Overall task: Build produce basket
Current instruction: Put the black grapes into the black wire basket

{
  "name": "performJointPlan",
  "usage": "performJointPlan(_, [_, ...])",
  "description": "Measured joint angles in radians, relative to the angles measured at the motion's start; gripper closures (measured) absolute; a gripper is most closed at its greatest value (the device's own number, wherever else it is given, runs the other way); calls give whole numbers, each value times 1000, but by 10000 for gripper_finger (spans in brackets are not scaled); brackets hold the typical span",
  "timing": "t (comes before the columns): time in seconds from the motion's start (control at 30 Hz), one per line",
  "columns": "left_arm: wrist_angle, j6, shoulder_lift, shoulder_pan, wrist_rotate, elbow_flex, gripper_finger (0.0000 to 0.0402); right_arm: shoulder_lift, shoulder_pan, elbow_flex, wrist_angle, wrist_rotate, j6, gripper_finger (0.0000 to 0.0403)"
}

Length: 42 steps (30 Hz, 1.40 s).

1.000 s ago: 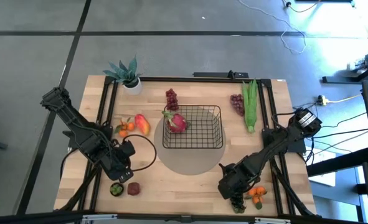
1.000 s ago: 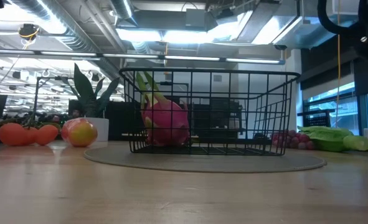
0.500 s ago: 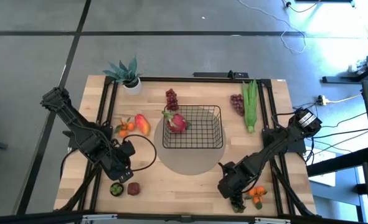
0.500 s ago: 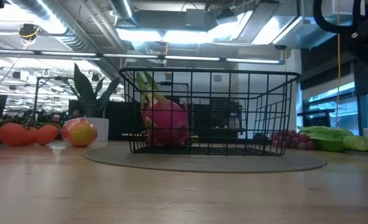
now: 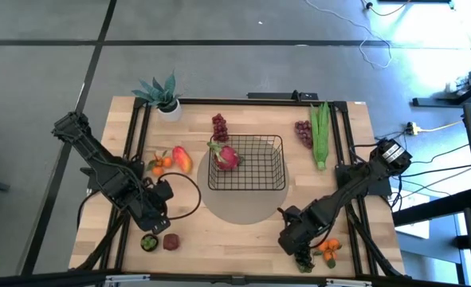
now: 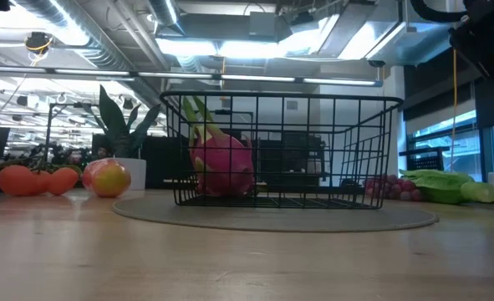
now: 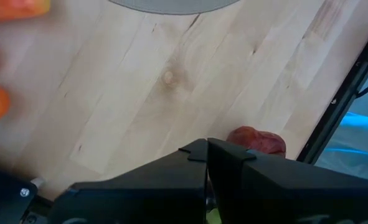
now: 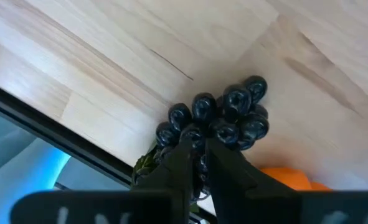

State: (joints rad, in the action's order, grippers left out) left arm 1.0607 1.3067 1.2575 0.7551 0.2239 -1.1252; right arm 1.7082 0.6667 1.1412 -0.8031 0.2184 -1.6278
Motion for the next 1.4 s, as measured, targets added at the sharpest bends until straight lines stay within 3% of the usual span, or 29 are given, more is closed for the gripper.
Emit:
performJointPlan(0.37, [0, -9, 0, 0, 48, 0, 401, 0, -4, 1, -26, 3, -13, 350])
performJointPlan(0.73, [0, -10, 0, 0, 48, 0, 401, 0, -28, 0, -100, 39, -16, 275])
performJointPlan(1.4, [0, -10, -1, 0, 49, 0, 401, 92, -39, -1, -32, 110, -15, 272])
